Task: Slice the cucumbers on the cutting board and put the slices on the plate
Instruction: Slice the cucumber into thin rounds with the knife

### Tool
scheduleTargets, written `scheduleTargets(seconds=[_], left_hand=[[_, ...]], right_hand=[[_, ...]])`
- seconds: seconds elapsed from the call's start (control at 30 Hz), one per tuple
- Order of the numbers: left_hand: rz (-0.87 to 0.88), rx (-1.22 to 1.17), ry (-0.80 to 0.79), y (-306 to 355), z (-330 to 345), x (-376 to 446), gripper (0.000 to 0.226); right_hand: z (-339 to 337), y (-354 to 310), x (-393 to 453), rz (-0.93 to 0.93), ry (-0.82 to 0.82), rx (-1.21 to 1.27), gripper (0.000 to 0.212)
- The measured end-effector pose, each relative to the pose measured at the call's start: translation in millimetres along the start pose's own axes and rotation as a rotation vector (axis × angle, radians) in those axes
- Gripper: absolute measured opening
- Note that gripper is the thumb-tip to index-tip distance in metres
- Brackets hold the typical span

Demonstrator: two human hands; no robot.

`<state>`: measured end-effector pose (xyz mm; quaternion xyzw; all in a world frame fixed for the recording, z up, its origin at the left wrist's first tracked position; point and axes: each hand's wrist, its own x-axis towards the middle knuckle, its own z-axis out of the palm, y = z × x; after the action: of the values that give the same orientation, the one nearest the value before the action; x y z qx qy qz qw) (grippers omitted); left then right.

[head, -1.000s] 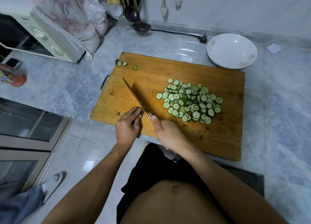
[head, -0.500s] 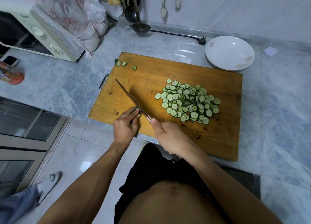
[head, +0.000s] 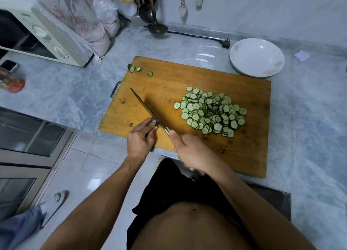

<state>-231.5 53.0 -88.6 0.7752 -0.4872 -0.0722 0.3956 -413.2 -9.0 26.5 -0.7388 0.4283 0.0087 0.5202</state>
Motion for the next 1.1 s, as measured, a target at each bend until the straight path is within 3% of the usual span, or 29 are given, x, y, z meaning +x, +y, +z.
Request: scheduleTargets(seconds=[0.53, 0.87, 1.1], left_hand=[[0.005, 0.040, 0.019, 6.0, -0.7, 0.8, 0.022], [0.003, 0.027, 0.003, 4.8, -4.7, -0.6, 0.025], [0.074, 0.103, -0.038, 7.9, -3.7, 3.5, 0.025]], right_hand=[[21.9, 0.9, 25.6, -0.028, 0.040, -0.092, 0.062], [5.5, 8.8, 25.1, 0.140, 0.050, 0.138, 0.064], [-4.3, 14.9, 22.1, 0.117, 0.106, 0.050, 0.077]])
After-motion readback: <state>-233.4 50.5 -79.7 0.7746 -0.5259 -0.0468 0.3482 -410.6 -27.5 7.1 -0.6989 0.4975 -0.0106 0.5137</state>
